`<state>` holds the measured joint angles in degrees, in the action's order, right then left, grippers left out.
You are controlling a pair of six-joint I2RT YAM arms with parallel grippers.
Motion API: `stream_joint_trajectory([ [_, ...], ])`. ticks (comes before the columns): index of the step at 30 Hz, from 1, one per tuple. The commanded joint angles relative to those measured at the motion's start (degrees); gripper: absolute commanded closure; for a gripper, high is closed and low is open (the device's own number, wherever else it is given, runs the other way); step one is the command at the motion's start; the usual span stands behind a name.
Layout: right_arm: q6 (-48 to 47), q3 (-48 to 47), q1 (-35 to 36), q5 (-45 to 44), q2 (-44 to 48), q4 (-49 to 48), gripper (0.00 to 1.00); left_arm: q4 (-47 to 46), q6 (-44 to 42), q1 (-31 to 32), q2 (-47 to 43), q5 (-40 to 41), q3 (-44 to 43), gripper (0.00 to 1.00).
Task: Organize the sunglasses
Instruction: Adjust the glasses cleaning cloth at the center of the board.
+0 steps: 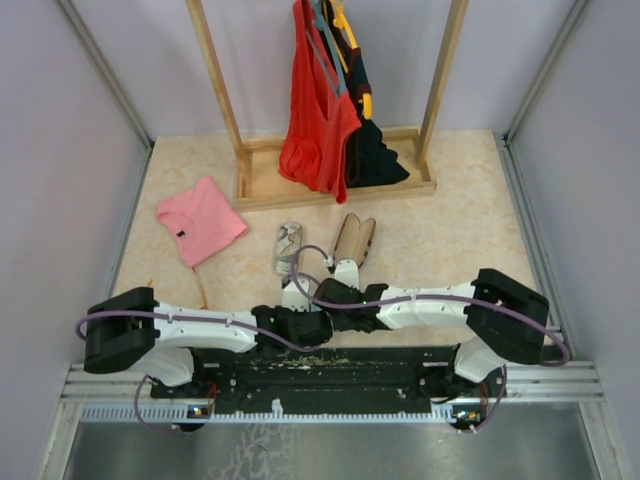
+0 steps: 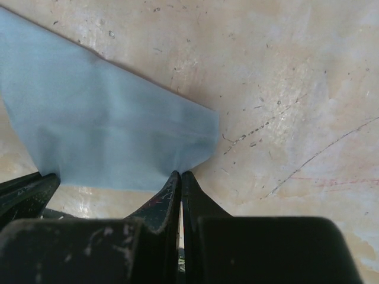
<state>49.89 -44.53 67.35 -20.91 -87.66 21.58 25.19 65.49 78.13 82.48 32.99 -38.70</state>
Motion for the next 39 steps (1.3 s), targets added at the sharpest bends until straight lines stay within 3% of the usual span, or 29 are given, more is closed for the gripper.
stream_joint_trajectory([
  [1,-0.9,1.9,1.0,1.2,5.5,-4.0,1.0,-0.1,-3.2,0.3,-1.7,0.0,-1.2,1.0],
  [12,1.9,3.6,1.5,2.7,22.4,-1.3,1.0,2.7,-7.6,0.3,-11.6,1.6,-5.7,1.0],
  [20,5.6,-0.8,5.5,-4.5,30.7,10.8,1.0,8.1,-7.1,0.6,-19.5,1.7,-8.8,1.0],
  [31,12.8,-5.7,14.1,-9.2,31.7,20.4,1.0,13.4,-3.0,4.1,-25.1,-0.9,-9.7,1.0],
  [39,18.1,-4.6,15.6,-8.5,31.2,22.4,1.0,13.4,1.4,7.3,-20.5,-0.8,-8.3,1.0],
])
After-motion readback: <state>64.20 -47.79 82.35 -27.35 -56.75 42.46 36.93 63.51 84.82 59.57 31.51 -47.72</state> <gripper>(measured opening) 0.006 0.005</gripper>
